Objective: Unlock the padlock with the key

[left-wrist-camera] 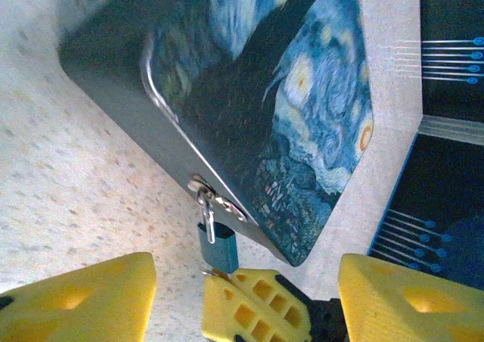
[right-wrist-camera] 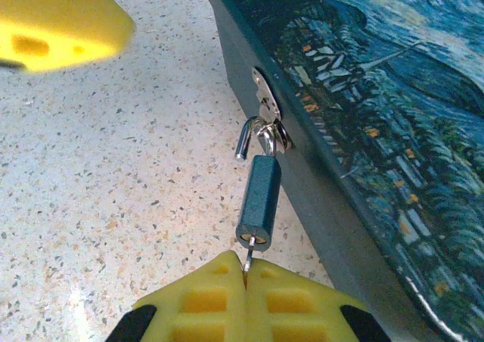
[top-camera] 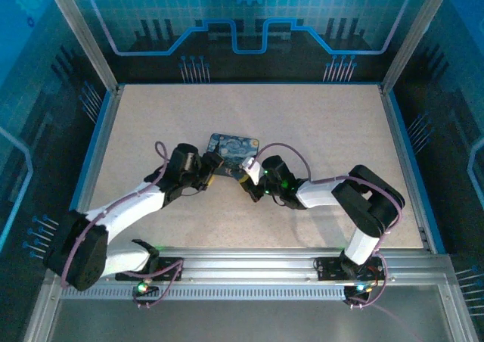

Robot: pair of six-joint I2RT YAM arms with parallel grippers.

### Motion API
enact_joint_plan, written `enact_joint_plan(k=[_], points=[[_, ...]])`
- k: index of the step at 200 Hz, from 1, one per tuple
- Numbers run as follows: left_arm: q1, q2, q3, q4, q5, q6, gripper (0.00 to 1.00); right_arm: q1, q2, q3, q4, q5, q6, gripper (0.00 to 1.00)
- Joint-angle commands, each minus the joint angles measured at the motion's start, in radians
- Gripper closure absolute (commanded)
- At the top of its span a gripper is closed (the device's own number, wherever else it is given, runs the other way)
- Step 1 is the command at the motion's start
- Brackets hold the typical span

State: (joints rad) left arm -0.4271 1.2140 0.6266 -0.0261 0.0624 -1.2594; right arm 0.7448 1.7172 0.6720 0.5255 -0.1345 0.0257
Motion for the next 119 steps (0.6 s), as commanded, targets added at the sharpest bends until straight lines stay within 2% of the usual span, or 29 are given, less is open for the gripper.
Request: enact_joint_plan(k=[1,18,42,56,83,119], points=[[0.046,-0.066,0.018,-0.153,-0.06,0.159,0.22,-0.017,0.019,-0.012,0.014,-0.029,0.059,1.0],[0.095,-0.07,0.044,-0.181,-0.051,0.25,0.12,-0.024,0.023,-0.008,0.006,-0.036,0.083,1.0],[0.171,-0.017,0.092,-0.196,0.007,0.359,0.04,-0.046,0.025,-0.014,0.022,-0.058,0.145,1.0],[0.209,0.037,0.121,-0.187,0.061,0.409,0.04,-0.062,0.024,-0.015,0.024,-0.069,0.166,1.0],[0.264,0.157,0.174,-0.114,0.217,0.463,0.1,-0.092,0.021,-0.008,0.02,-0.084,0.172,1.0],[0.268,0.298,0.26,-0.071,0.3,0.495,0.12,-0.171,0.054,0.045,-0.009,-0.166,0.156,1.0]])
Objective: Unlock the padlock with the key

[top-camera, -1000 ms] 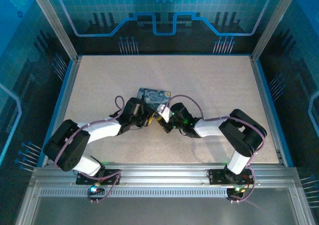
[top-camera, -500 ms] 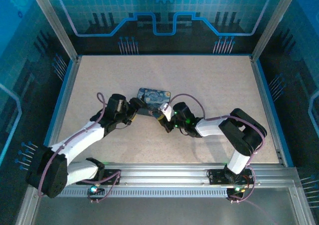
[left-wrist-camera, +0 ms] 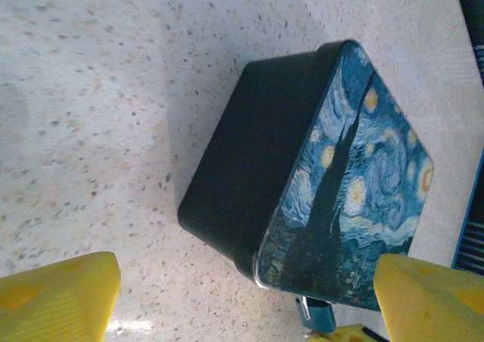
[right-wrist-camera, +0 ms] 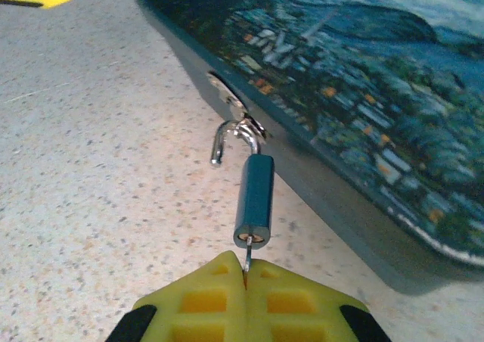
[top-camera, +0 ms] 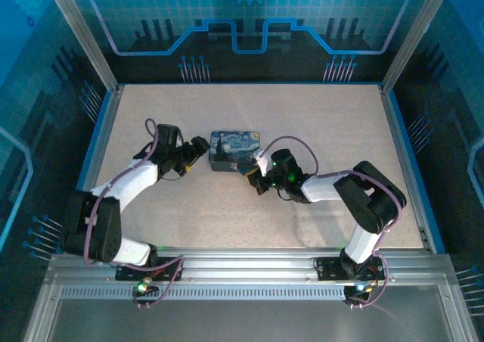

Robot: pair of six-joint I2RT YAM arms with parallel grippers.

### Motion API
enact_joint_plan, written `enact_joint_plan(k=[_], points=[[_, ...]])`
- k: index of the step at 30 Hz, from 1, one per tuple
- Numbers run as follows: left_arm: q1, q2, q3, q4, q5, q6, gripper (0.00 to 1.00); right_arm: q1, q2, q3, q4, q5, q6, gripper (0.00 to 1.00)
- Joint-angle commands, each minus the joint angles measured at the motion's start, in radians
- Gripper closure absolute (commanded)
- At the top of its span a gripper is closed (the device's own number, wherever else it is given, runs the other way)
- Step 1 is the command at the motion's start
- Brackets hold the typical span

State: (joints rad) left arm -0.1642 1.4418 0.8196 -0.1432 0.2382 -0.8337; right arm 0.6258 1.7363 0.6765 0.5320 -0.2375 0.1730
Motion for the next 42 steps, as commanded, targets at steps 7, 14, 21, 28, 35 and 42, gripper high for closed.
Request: enact_joint_plan(k=[7,14,21,28,35,42], points=[[0.002,0.176,0.086,0.15,0.187,0.021,0.17,-0.084,0.051,0.076,-0.07,-0.11,0.043,1.0],[-0.008,0.3,0.13,0.208,0.241,-0.016,0.32,-0.084,0.042,0.028,-0.073,-0.145,0.184,1.0],[-0.024,0.321,0.095,0.291,0.248,-0.086,0.46,-0.084,0.024,0.006,-0.099,-0.157,0.297,1.0],[-0.065,0.323,0.052,0.31,0.212,-0.114,0.48,-0.115,0.021,0.022,-0.165,-0.187,0.354,1.0],[-0.08,0.323,-0.006,0.337,0.195,-0.134,0.5,-0.136,0.036,0.013,-0.199,-0.171,0.362,0.96],[-0.093,0.309,-0.04,0.343,0.183,-0.14,0.51,-0.158,-0.007,-0.009,-0.235,-0.127,0.334,0.83]])
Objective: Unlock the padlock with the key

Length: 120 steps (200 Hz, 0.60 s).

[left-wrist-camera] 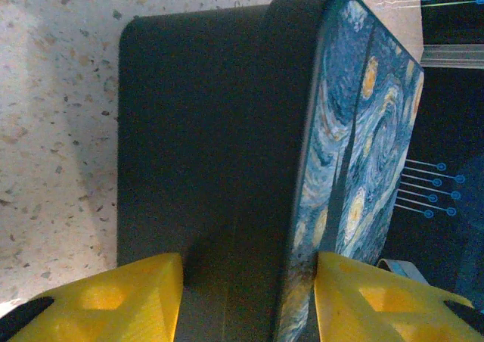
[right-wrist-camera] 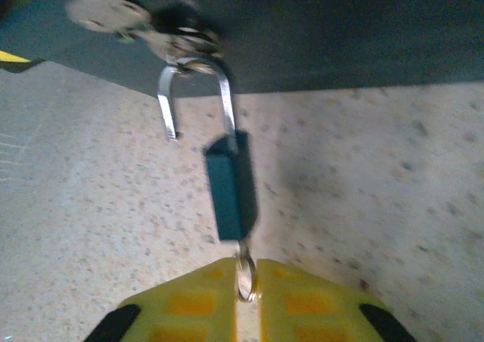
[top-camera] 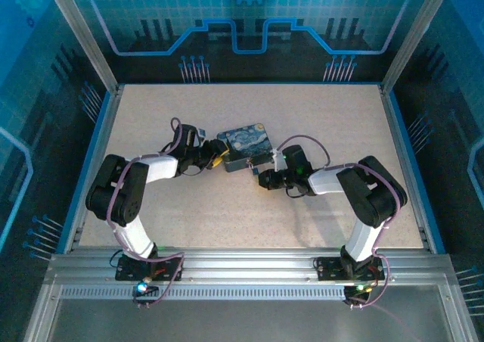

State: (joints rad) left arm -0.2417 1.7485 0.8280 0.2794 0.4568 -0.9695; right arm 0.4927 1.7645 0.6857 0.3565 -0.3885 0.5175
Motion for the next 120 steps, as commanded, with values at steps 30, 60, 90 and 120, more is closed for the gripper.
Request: enact_joint_plan(k=[30,60,90,120], points=[[-0.021,-0.012,-0.059,-0.083,-0.045,-0.007,0.51,-0.054,-0.095,-0.039,-0.075,0.017,-0.068,0.73],[-0.028,-0.02,-0.059,-0.094,-0.048,-0.009,0.51,-0.084,-0.17,-0.081,-0.033,-0.001,-0.09,0.62],[-0.038,-0.031,-0.066,-0.087,-0.056,-0.017,0.51,-0.111,-0.203,-0.084,0.021,-0.054,-0.079,0.55],[-0.048,-0.043,-0.07,-0.083,-0.063,-0.019,0.51,-0.114,-0.183,-0.035,0.05,-0.099,-0.047,0.44]])
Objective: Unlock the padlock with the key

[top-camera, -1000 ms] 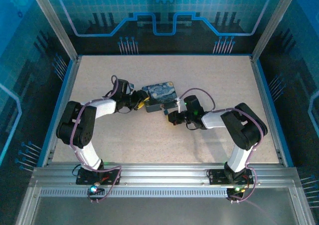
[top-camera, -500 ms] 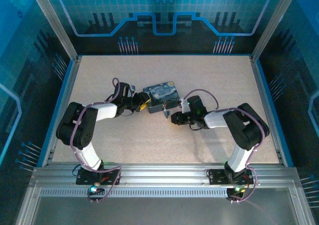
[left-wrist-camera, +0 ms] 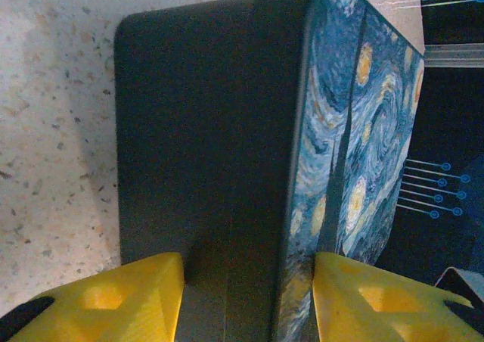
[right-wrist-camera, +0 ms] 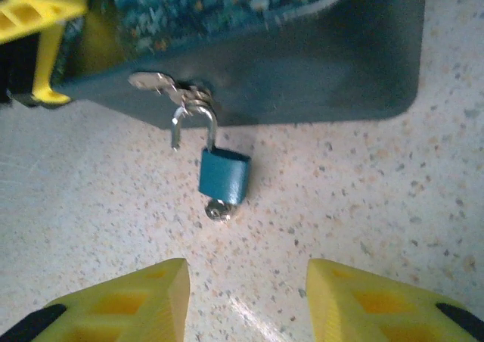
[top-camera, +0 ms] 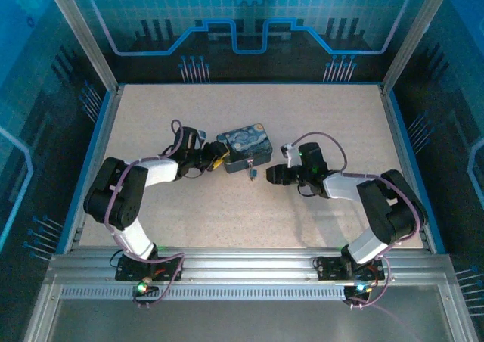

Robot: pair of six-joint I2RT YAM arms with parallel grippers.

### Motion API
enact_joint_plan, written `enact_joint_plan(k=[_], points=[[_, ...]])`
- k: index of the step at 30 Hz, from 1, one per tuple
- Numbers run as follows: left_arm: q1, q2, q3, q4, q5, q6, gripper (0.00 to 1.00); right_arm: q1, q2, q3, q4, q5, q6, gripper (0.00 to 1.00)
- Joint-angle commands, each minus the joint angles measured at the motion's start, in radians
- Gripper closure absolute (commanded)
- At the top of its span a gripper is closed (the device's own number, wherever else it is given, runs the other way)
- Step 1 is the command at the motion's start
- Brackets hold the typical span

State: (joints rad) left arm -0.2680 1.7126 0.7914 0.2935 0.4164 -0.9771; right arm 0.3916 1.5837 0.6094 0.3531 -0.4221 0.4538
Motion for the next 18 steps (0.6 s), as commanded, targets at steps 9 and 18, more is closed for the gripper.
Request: enact_joint_plan(k=[9,18], points=[[-0.028,-0.022,-0.057,-0.071,-0.018,-0.032,0.51,-0.014,0.096,0.126,0.139,-0.072,0.089,0.26],[-0.031,-0.042,-0.074,-0.069,-0.022,-0.04,0.51,-0.016,0.226,0.233,0.183,-0.1,0.124,0.25]])
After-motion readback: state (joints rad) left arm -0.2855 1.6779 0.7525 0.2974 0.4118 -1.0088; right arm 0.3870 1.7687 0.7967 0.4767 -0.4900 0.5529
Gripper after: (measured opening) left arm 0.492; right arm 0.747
